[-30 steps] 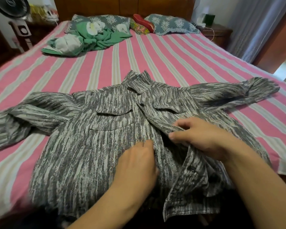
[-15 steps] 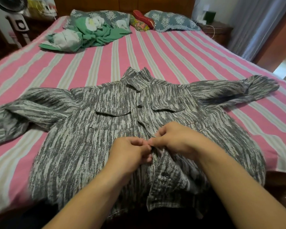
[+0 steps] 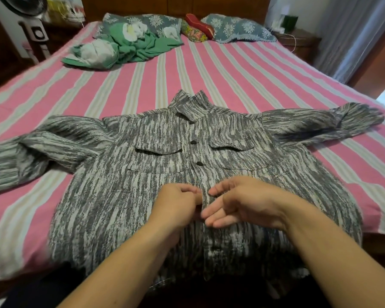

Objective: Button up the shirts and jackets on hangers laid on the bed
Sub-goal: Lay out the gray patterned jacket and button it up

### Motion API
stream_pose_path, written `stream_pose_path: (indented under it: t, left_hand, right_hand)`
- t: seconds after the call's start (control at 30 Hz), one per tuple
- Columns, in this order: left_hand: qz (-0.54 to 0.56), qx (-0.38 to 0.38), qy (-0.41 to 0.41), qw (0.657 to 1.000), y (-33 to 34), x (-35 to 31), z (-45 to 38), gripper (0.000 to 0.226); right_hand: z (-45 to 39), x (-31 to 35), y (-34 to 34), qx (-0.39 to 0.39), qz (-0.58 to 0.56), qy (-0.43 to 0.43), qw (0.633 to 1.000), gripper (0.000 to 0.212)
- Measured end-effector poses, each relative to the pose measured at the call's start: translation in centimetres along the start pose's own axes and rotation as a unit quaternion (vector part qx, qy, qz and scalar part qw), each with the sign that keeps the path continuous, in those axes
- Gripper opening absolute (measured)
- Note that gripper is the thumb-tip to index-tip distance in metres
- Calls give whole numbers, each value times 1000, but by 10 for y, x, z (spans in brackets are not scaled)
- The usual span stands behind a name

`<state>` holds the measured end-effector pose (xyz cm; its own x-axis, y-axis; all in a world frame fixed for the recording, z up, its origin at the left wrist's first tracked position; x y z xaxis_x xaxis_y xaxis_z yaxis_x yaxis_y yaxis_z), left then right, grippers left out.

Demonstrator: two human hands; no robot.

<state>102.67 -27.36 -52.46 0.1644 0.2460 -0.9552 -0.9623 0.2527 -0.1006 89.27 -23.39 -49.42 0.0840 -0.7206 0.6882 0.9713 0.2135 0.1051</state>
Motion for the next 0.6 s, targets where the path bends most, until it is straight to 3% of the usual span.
stream_pose_path:
  t: [0.1,0.3,0.43,0.5,0.6]
  left_hand:
    - [56,21,-26,998,3,-3,0,48]
    - [53,3,-20,998,3,-2,-6,36]
    - [62,-2,-40,997,1,-2,-8,34]
    - [60,-8,-50,997,-1,-1,-10,33]
    - [83,-11,-53,995,-1,-1,-10,33]
  right_hand:
    - [3,-4,6,-12,0,-8,1000,48]
    - [10,-1,17,-69,91,-39,993,50]
    - [14,3,9,-104,153,-32,982,38]
    - [14,7,-2,-161,235,-52,957,27]
    - [15,20,-12,-280,382,-137,870,13]
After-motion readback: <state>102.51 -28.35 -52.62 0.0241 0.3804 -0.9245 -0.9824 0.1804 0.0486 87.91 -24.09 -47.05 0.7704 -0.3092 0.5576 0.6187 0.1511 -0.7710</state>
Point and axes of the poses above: each hand's wrist, its own z-axis away from the middle knuckle, its own y-axis out of the palm, x = y × z, the point moved 6 cm from there along -z, towards the middle knuckle, and after that the axes turned 9 degrees about y, right-handed, at the moved point
